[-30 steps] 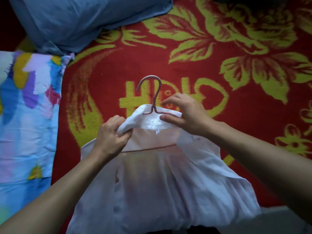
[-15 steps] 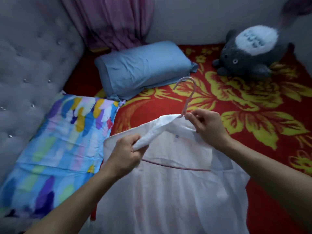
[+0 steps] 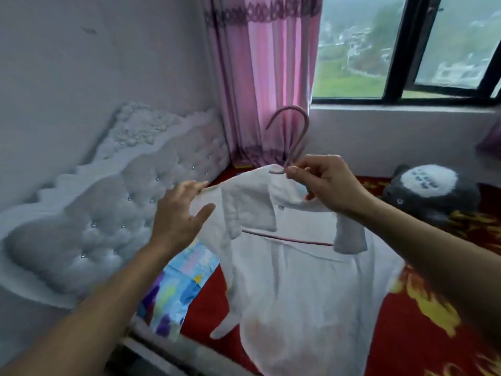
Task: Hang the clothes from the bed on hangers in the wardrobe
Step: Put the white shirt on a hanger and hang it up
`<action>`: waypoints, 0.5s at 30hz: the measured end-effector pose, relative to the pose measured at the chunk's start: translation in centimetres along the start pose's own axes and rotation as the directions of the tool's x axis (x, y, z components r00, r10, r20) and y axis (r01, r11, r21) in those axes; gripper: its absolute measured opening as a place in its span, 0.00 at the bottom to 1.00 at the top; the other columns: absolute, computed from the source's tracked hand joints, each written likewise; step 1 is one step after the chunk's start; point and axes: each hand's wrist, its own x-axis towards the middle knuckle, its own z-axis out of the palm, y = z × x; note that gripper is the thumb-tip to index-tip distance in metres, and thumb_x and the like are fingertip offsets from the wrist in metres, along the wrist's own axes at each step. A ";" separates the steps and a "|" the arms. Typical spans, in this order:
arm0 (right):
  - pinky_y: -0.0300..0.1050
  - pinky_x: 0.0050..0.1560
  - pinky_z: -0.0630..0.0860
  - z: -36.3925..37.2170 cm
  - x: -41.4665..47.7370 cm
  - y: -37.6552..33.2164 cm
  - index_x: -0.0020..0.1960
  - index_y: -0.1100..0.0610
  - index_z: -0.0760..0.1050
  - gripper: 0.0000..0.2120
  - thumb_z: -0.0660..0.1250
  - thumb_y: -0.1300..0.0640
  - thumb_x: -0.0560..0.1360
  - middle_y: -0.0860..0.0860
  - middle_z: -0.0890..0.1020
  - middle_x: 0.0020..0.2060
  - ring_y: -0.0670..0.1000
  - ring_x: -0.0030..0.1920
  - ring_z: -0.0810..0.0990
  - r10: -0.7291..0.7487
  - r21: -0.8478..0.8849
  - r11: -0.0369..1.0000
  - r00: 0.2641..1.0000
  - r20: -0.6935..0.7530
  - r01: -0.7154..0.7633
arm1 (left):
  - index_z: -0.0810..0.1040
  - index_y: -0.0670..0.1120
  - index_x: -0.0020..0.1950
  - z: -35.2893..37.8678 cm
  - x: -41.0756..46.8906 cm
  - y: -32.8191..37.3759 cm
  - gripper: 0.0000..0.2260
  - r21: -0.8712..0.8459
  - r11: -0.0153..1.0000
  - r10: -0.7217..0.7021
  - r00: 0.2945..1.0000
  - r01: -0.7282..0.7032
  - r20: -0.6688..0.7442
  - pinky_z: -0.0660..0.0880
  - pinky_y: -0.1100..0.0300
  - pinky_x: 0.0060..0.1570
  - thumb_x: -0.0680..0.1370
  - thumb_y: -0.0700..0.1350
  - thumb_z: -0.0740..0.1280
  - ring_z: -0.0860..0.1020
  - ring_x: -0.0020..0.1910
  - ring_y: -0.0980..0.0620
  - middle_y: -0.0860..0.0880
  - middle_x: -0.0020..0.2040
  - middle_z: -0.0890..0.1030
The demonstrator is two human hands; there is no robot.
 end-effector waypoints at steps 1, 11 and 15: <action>0.47 0.31 0.80 -0.3 0.1 -2.1 0.45 0.63 0.81 0.12 0.68 0.54 0.77 0.65 0.76 0.30 0.49 0.29 0.71 -0.026 0.025 0.999 0.999 0.028 0.025 | 0.77 0.50 0.62 -1.9 -0.1 1.1 0.25 -0.023 1.000 0.012 1.000 -0.012 0.012 0.71 0.50 0.57 0.73 0.63 0.57 0.76 0.56 0.46 0.47 0.56 0.79; 0.48 0.47 0.75 -0.3 -1.5 -11.3 0.55 0.46 0.77 0.19 0.72 0.39 0.68 0.45 0.77 0.47 0.50 0.46 0.77 -0.123 -0.541 0.829 0.990 0.067 0.139 | 0.77 0.47 0.38 -21.6 -9.6 1.9 0.18 0.017 0.988 -0.143 0.941 0.155 -0.308 0.71 0.50 0.34 0.77 0.59 0.60 0.73 0.31 0.48 0.52 0.28 0.73; 0.50 0.46 0.76 4.2 -3.3 -14.9 0.45 0.55 0.82 0.07 0.65 0.57 0.73 0.52 0.83 0.41 0.57 0.43 0.80 -0.151 -0.468 0.873 0.988 0.006 0.136 | 0.77 0.46 0.38 -27.9 -16.3 1.5 0.18 0.007 0.962 -0.253 0.907 0.271 -0.337 0.72 0.50 0.33 0.77 0.59 0.62 0.73 0.30 0.47 0.48 0.28 0.75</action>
